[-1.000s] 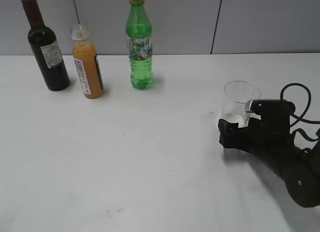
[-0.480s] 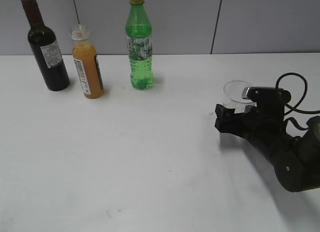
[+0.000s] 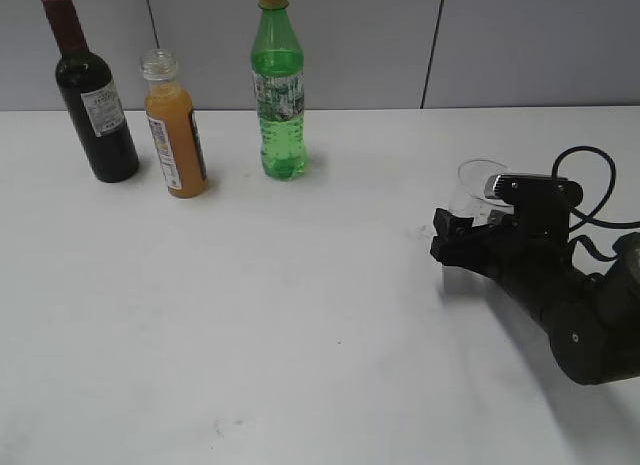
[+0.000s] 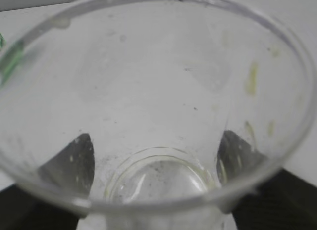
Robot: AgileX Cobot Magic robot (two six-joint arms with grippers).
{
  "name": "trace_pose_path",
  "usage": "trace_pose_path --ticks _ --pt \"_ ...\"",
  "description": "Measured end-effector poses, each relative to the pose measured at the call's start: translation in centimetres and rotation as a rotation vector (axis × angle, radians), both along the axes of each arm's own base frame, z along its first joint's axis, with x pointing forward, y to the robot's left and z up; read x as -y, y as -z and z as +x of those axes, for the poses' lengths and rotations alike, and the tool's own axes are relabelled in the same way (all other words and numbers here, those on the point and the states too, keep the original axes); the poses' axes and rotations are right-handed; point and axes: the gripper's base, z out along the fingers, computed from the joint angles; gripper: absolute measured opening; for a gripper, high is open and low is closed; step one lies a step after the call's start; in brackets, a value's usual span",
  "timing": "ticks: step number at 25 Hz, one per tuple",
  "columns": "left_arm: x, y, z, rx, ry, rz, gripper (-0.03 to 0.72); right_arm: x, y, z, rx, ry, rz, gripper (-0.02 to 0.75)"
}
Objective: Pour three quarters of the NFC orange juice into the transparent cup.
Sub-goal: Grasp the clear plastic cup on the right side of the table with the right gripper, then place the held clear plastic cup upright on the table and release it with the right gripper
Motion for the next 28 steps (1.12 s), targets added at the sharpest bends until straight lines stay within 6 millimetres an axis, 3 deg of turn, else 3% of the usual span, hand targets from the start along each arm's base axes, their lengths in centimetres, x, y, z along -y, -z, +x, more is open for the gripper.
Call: trace_pose_path --ticks 9,15,23,28 --pt "0.0 0.0 0.0 0.0 0.0 0.0 0.584 -0.3 0.0 -0.1 0.001 -0.045 -0.011 0.547" --pt "0.0 0.0 0.0 0.0 0.0 0.0 0.584 -0.7 -1.3 -1.2 0.016 -0.135 -0.017 0.543" --pt "0.0 0.0 0.0 0.0 0.0 0.0 0.584 -4.2 -1.5 -4.1 0.093 -0.703 -0.149 0.543" --pt "0.0 0.0 0.0 0.0 0.0 0.0 0.584 -5.2 -1.6 -4.9 0.128 -0.864 -0.167 0.542"
